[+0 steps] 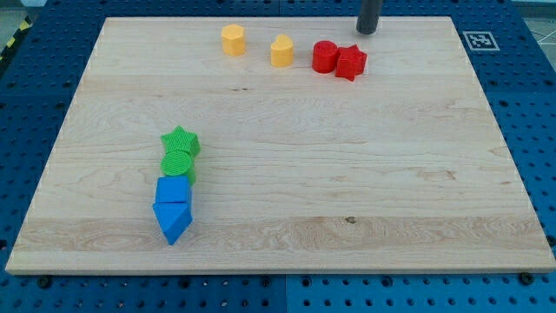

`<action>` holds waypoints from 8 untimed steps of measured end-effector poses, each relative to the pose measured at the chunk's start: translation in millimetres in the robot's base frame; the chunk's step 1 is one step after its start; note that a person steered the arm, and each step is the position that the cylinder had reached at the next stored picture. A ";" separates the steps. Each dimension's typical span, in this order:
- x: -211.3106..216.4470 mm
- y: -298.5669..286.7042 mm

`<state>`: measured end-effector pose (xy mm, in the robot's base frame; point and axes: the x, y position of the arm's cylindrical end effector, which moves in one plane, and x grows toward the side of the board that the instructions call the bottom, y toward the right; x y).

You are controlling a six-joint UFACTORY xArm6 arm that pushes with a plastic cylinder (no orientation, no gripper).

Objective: Nudge the yellow heart down a bit

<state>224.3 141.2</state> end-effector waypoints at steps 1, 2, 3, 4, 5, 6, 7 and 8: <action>2.6 -8.9; 10.1 -18.3; 19.7 -34.8; 32.6 -59.6; 39.6 -82.7; 39.8 -110.3; 50.7 -127.7; 70.5 -126.6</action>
